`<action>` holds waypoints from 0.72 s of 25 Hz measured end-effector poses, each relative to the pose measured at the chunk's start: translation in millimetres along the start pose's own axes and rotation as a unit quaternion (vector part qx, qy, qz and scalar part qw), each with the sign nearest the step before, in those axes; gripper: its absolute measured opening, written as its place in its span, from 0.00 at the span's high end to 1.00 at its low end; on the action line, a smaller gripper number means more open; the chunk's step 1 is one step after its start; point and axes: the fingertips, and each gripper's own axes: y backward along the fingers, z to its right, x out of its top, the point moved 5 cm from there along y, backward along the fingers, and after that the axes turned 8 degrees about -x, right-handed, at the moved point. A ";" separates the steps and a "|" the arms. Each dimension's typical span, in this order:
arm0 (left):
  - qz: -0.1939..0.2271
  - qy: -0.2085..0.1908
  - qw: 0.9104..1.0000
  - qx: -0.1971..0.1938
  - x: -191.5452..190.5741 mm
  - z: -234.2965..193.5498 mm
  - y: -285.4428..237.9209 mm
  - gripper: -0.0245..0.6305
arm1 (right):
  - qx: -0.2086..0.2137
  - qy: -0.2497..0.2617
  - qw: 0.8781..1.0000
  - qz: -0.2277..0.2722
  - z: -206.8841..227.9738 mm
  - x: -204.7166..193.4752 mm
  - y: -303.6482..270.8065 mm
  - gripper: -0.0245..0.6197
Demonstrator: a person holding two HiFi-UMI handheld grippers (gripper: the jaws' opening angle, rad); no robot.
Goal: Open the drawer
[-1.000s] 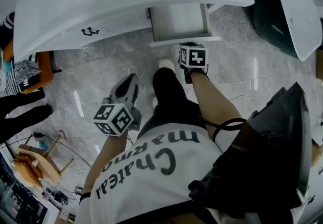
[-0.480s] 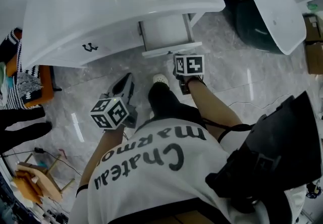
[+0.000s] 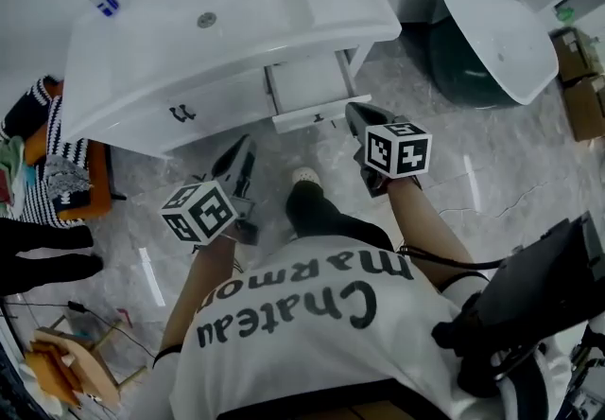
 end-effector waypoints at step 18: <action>-0.002 -0.083 0.996 -0.028 10.7 45.7 34.7 0.97 | -0.016 0.036 0.996 0.078 -26.8 16.8 85.6 0.95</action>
